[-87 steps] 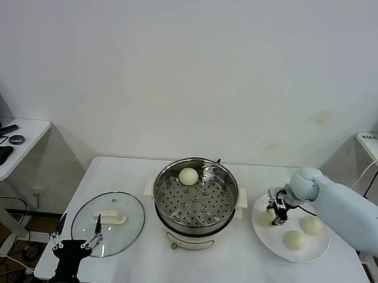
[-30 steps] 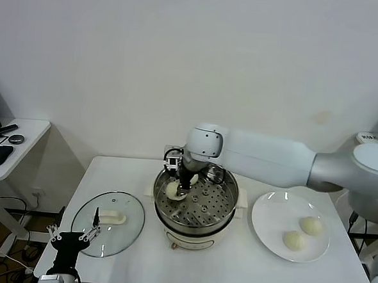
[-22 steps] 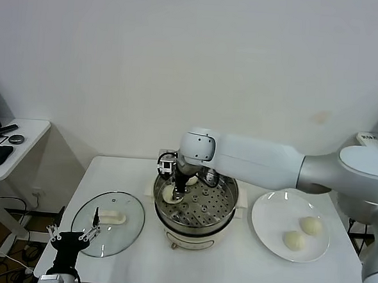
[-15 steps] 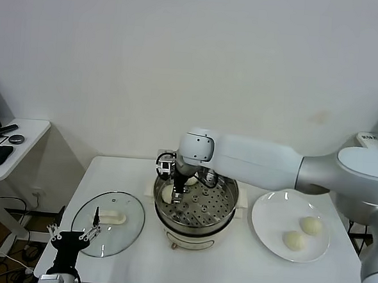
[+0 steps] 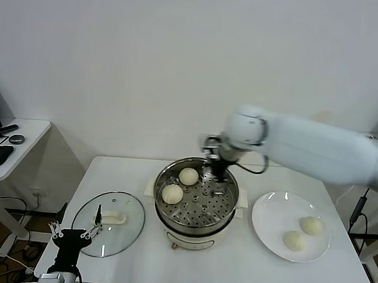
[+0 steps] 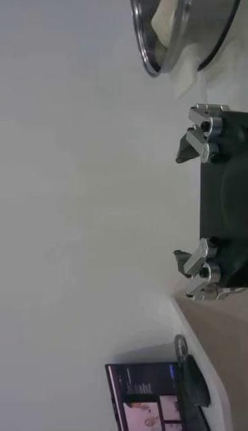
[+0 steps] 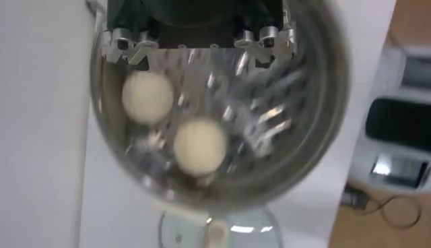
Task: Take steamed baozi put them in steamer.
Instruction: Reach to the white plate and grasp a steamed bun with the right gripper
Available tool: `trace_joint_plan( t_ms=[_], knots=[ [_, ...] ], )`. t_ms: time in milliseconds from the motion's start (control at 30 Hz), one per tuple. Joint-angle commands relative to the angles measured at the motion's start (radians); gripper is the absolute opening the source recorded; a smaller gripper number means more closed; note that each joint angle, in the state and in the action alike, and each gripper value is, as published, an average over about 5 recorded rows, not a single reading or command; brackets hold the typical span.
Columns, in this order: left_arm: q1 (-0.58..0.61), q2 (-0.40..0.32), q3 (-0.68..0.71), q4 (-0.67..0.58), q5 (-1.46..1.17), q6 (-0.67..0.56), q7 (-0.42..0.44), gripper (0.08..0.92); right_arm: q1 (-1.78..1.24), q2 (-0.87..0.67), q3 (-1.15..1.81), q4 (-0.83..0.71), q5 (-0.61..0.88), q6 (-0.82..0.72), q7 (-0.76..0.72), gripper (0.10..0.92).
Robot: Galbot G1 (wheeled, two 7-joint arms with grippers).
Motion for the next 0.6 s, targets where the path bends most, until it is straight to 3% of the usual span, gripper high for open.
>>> trace_joint_plan(
  t_ms=[33,200,333,600],
  knots=[
    [0.003,0.003,0.009,0.004,0.005,-0.001,0.001,0.823,-0.135,-0.491,0.153,0.137,-0.33,0.274,-0.223,0.823],
    [0.002,0.005,0.009,0.006,0.007,0.003,0.004,0.823,-0.614,-0.654,0.561,0.118,-0.481,0.341,-0.218,0.823],
    [0.002,0.006,0.008,0.0,0.01,0.012,0.009,0.823,-0.922,-0.697,0.788,0.083,-0.555,0.373,-0.197,0.823],
    [0.013,-0.006,0.007,-0.013,0.021,0.02,0.01,0.823,-1.073,-0.612,0.858,0.007,-0.636,0.379,-0.133,0.823]
  ],
)
